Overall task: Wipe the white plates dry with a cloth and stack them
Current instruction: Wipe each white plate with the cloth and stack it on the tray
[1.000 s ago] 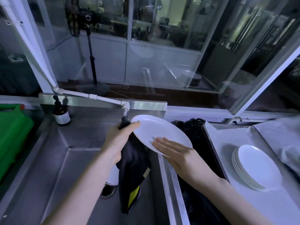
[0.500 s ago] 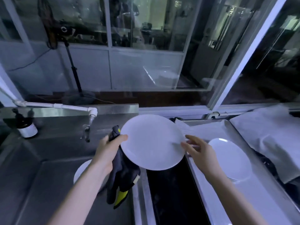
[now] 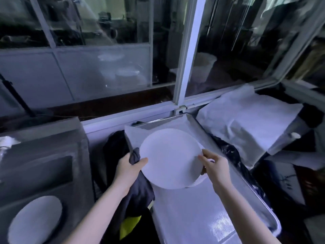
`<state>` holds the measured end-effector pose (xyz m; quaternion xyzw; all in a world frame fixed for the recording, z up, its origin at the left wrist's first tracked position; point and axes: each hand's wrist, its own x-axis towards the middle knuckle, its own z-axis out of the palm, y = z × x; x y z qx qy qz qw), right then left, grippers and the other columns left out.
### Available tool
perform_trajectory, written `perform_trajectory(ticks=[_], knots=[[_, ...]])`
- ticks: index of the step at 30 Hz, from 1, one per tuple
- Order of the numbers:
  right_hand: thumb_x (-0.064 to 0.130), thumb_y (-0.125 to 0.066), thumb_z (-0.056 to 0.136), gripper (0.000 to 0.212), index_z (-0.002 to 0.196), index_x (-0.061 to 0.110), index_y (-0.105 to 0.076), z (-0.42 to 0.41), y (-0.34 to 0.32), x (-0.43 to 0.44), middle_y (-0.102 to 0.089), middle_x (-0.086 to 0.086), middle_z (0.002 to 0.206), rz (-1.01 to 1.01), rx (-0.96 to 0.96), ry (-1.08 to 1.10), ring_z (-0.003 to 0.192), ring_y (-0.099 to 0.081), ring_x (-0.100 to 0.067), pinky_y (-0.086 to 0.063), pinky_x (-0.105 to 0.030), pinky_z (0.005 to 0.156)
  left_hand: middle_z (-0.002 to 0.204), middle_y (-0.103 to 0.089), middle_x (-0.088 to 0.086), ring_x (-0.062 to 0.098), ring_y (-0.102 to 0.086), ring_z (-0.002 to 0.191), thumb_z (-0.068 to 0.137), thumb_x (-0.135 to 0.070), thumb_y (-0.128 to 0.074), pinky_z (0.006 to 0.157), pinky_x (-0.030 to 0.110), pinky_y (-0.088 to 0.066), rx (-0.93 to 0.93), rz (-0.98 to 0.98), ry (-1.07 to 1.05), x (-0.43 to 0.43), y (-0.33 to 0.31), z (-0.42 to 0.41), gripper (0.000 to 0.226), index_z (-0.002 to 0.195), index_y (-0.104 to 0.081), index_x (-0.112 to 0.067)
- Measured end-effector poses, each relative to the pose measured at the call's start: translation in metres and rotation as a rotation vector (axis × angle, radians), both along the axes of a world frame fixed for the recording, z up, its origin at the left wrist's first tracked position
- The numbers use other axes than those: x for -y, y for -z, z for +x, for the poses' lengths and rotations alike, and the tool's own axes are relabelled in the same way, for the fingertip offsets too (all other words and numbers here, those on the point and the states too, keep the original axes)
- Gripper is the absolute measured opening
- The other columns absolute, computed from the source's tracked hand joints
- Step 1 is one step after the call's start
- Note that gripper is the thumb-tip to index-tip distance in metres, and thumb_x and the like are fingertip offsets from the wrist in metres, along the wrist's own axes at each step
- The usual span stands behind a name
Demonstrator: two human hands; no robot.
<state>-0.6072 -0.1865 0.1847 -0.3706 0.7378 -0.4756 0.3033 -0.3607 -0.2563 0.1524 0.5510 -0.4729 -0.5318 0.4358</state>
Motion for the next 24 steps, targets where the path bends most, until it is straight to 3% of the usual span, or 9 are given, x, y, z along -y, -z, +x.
perform_trajectory(ticks=[3,6,10,13,15,18,21,24], knots=[[0.010,-0.063,0.081,0.007,0.076,0.011,-0.068,-0.037,0.018,0.007,-0.051,0.005,0.045,0.042,-0.048,0.058,0.048,-0.051,-0.018,-0.036,-0.031,0.062,0.091,-0.071,-0.002,0.015,-0.062,0.085,0.078,-0.014,-0.079,0.082,0.031,-0.046,0.139,-0.034,0.085,0.014,0.012,-0.036,0.022,0.095,-0.065,-0.012],[0.008,-0.061,0.081,0.012,0.068,0.009,-0.063,-0.064,0.035,0.018,-0.051,0.008,0.048,0.079,-0.110,0.063,0.039,-0.050,-0.010,-0.033,-0.027,0.055,0.079,-0.059,0.000,0.012,-0.052,0.074,0.081,-0.009,-0.075,0.073,0.025,-0.040,0.230,-0.077,0.137,0.028,0.022,-0.066,0.017,0.087,-0.059,-0.009],[0.009,-0.061,0.083,0.015,0.068,0.008,-0.062,-0.085,0.057,0.032,-0.055,-0.002,0.061,0.144,-0.144,0.077,0.035,-0.045,-0.005,-0.035,-0.025,0.053,0.071,-0.045,0.001,0.004,-0.039,0.059,0.084,0.002,-0.068,0.059,0.011,-0.033,0.303,-0.109,0.183,0.038,0.034,-0.093,0.017,0.081,-0.052,-0.003],[0.007,-0.062,0.083,0.028,0.057,0.014,-0.055,-0.092,0.071,0.041,-0.055,-0.006,0.060,0.156,-0.154,0.081,0.037,-0.046,-0.004,-0.033,-0.015,0.048,0.075,-0.045,0.002,0.006,-0.037,0.065,0.086,0.003,-0.064,0.059,0.009,-0.032,0.325,-0.094,0.225,0.043,0.043,-0.100,0.016,0.082,-0.052,-0.007],[0.005,-0.062,0.083,0.034,0.054,0.020,-0.052,-0.094,0.079,0.043,-0.054,-0.008,0.064,0.159,-0.147,0.087,0.043,-0.051,-0.005,-0.035,-0.013,0.048,0.080,-0.049,0.001,0.003,-0.039,0.067,0.087,0.002,-0.063,0.062,0.005,-0.033,0.339,-0.081,0.234,0.044,0.048,-0.102,0.016,0.089,-0.056,-0.012],[0.007,-0.063,0.084,0.039,0.053,0.025,-0.047,-0.095,0.092,0.043,-0.054,-0.006,0.065,0.183,-0.197,0.072,0.068,-0.055,-0.021,-0.037,-0.023,0.059,0.074,-0.042,0.002,0.007,-0.035,0.067,0.087,0.000,-0.061,0.064,0.012,-0.033,0.367,-0.055,0.229,0.047,0.055,-0.105,0.009,0.087,-0.054,-0.005],[0.009,-0.064,0.086,0.034,0.059,0.028,-0.055,-0.094,0.100,0.042,-0.058,-0.010,0.076,0.187,-0.184,0.096,0.069,-0.054,-0.014,-0.039,-0.020,0.066,0.066,-0.046,-0.005,0.012,-0.041,0.068,0.087,-0.006,-0.064,0.064,0.014,-0.034,0.426,-0.022,0.208,0.049,0.062,-0.107,0.009,0.086,-0.059,-0.013],[0.010,-0.065,0.088,0.018,0.074,0.019,-0.070,-0.092,0.103,0.043,-0.059,-0.009,0.083,0.174,-0.178,0.098,0.068,-0.055,-0.016,-0.043,-0.026,0.070,0.074,-0.061,0.008,0.015,-0.052,0.075,0.086,-0.013,-0.067,0.063,0.007,-0.036,0.504,-0.018,0.174,0.049,0.060,-0.109,0.008,0.089,-0.063,-0.020]])
